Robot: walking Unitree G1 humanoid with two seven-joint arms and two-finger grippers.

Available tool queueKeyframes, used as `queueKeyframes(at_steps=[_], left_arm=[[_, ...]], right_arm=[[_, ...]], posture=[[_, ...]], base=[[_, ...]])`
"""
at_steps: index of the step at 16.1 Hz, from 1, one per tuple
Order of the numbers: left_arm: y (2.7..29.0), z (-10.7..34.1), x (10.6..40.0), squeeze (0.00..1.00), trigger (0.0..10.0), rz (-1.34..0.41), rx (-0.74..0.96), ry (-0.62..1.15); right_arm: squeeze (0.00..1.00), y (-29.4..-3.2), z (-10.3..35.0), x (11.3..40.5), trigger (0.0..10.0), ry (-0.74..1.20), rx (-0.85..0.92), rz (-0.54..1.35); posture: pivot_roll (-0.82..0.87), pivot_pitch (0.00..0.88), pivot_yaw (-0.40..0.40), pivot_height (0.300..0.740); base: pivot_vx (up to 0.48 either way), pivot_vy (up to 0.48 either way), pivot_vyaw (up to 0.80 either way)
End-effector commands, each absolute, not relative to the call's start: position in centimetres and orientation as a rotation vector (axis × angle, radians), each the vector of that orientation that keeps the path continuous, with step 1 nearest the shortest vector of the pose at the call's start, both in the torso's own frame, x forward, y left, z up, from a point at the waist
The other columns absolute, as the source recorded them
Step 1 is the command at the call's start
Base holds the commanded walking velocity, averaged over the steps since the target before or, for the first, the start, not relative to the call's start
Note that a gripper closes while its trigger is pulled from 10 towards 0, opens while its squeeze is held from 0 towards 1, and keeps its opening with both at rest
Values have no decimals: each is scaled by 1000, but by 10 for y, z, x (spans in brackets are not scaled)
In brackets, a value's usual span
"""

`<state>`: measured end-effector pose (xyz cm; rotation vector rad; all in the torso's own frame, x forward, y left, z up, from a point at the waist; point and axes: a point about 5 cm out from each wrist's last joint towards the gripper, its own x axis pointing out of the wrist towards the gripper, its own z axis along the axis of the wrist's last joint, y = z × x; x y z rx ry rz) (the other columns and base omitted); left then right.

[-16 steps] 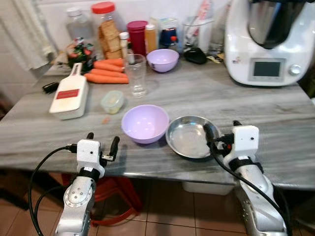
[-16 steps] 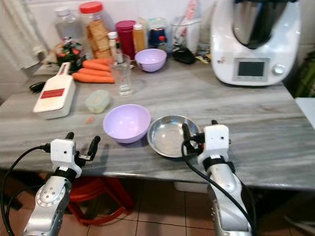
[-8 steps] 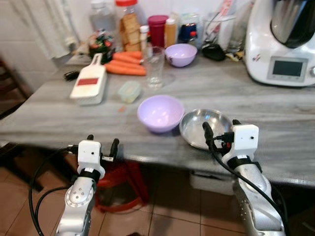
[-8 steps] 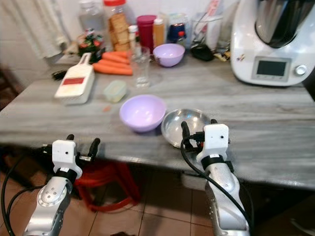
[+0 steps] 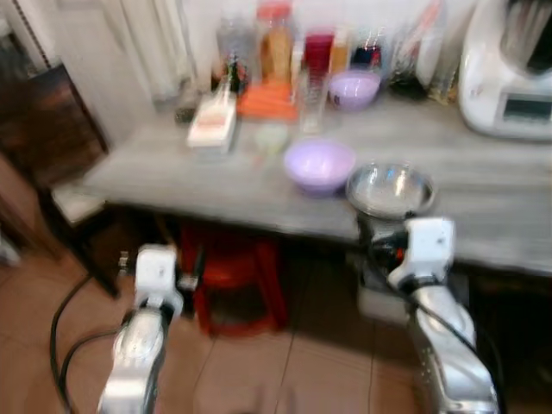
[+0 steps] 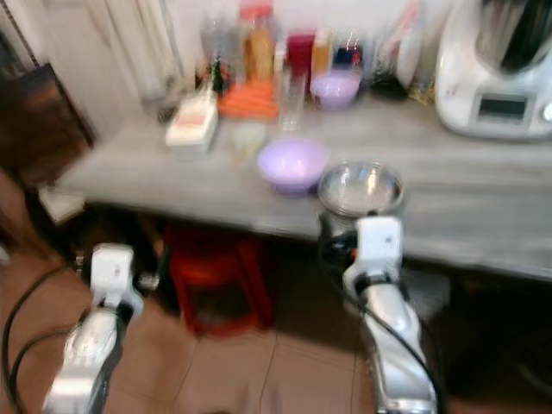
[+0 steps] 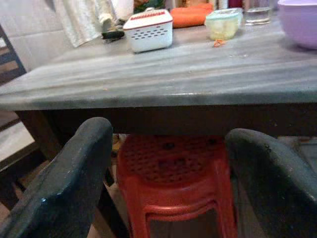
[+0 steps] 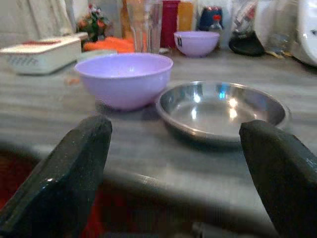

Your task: Setting the table

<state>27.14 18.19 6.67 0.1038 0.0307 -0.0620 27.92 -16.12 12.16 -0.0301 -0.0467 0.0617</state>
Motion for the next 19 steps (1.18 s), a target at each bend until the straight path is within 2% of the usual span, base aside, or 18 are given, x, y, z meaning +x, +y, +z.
queueKeyframes(at_steps=[1,14,17,19], left_arm=[[185,70,273,0,10000,-60,117,19],[186,71,276,0,10000,-83,142,16],[181,71,272,0,10000,-174,127,-6],[178,72,272,0,10000,-170,119,-7]], right_arm=[[0,-158,128,280,10000,-79,-24,63],[0,-167,121,263,10000,-67,-1,-1],[0,-171,116,254,10000,-51,-7,-19],[0,-174,113,250,10000,-37,-8,-32]], posture=[[-50,0,115,740],[-56,0,129,740],[-60,0,127,740],[-66,0,125,740]], base=[[-307,0,0],[-314,0,0],[0,0,0],[0,0,-313]])
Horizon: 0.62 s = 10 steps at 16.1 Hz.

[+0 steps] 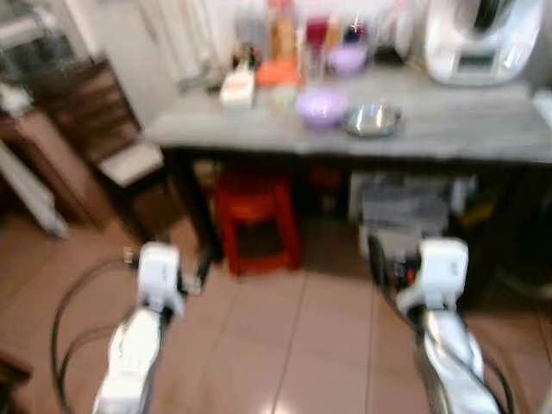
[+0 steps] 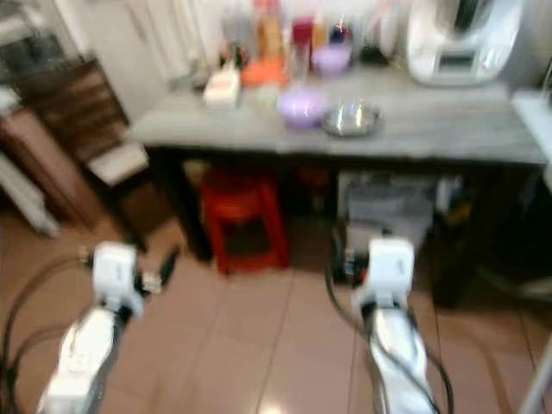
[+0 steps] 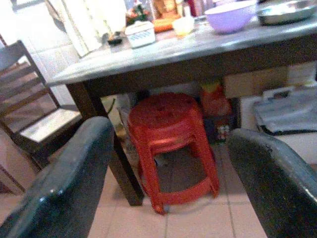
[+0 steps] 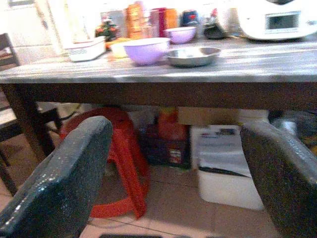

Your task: Setting the table

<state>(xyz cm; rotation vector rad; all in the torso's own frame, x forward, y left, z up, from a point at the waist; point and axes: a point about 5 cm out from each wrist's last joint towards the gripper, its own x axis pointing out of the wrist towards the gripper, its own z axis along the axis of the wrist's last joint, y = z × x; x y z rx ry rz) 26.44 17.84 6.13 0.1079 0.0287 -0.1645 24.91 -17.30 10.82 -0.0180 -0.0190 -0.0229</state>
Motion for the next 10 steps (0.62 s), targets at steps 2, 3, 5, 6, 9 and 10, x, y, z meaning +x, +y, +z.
queueKeyframes(at_steps=[2,3,5,6,9,10], left_arm=[[173,72,273,0,10000,-182,112,-13],[172,72,273,0,10000,-189,103,-16],[170,73,275,0,10000,-190,88,-23],[169,74,276,0,10000,-189,83,-26],[167,73,273,0,10000,-197,77,-19],[166,72,272,0,10000,-199,73,-16]], right_arm=[[0,-175,113,249,10000,-35,-9,-36],[0,-175,114,249,10000,-36,-9,-37],[0,-175,116,251,10000,-42,-12,-36],[0,-175,117,252,10000,-45,-13,-35],[0,-171,117,254,10000,-45,-9,-21],[0,-169,117,254,10000,-44,-7,-17]], posture=[[-67,0,123,740],[-67,0,123,740],[-68,0,120,740],[-66,0,119,740],[-63,0,121,740],[-63,0,121,740]], base=[[0,0,-647],[0,0,-669],[0,-293,-288],[0,-319,0],[0,-378,0],[0,-480,0]])
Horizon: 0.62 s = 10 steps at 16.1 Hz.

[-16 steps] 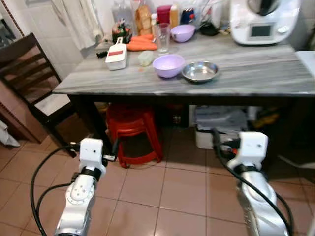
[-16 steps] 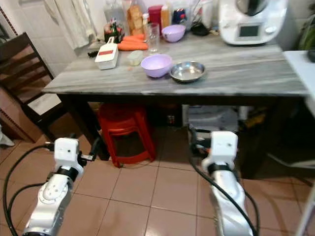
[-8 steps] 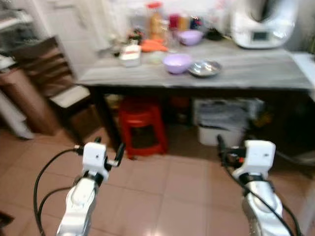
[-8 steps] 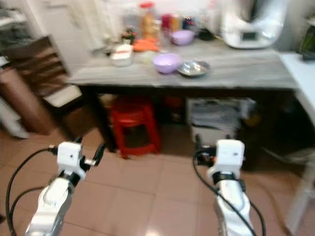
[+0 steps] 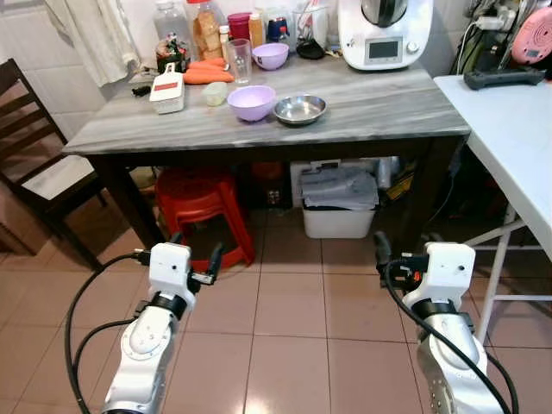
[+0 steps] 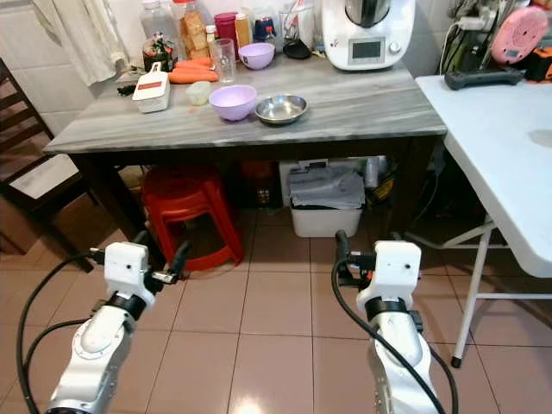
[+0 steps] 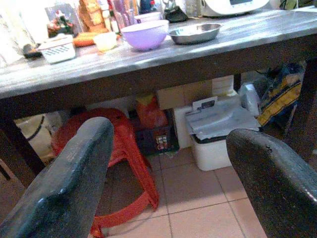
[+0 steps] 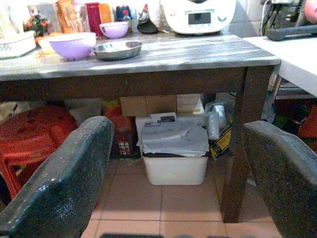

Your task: Setting the table

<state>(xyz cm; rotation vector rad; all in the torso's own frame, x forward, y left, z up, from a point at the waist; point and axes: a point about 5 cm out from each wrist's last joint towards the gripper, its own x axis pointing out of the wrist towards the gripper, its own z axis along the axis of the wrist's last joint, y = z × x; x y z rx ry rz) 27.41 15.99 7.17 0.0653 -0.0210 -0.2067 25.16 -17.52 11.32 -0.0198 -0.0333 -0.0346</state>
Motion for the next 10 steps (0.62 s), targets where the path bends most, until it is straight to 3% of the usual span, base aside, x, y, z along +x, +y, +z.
queueKeyframes(at_steps=[1,10], left_arm=[[166,72,272,0,10000,-200,72,-14],[165,72,272,0,10000,-213,75,-10]], right_arm=[[0,-168,117,254,10000,-43,-7,-13],[0,-165,119,258,10000,-52,-1,-1]], posture=[[-62,0,122,740],[-63,0,124,740]], base=[[0,-480,0],[0,-480,0]])
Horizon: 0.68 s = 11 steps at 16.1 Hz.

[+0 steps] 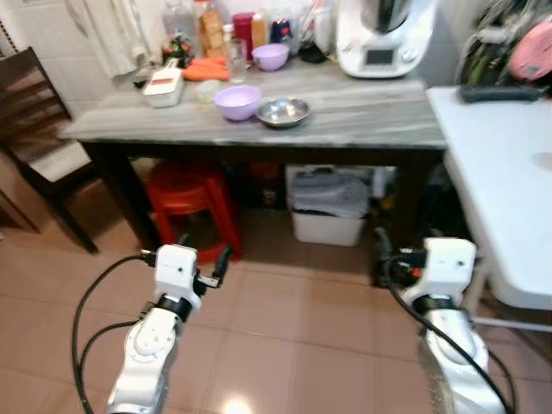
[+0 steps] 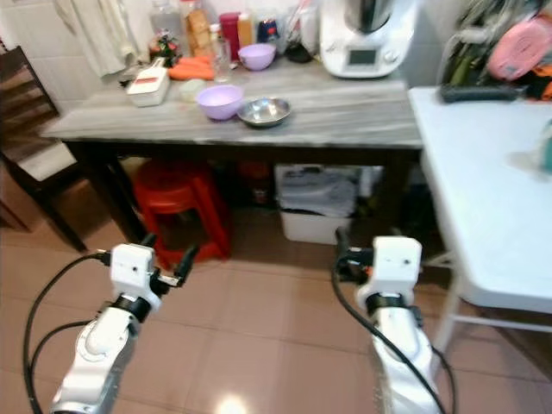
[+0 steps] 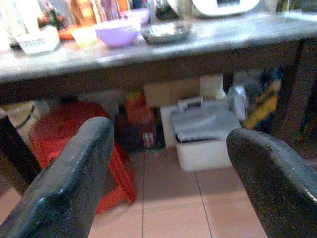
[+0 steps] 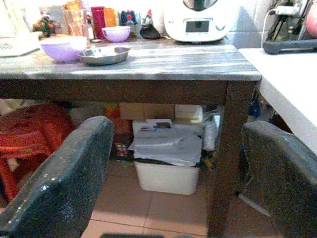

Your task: Setting the table

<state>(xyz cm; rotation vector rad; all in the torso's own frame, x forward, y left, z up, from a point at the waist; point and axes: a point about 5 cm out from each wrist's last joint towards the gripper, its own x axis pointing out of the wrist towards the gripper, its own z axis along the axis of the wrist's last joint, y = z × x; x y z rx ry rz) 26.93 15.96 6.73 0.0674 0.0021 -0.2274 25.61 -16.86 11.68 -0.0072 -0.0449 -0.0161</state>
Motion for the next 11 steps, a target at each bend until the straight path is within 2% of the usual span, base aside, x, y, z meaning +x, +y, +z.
queueKeyframes(at_steps=[1,11], left_arm=[[165,72,272,0,10000,-215,72,-10],[163,72,273,0,10000,-229,67,-12]], right_arm=[[0,-164,121,259,10000,-68,-3,9],[0,-166,121,262,10000,-69,22,-18]], posture=[[-63,0,123,740],[-60,0,127,740]], base=[[0,-480,0],[0,-480,0]])
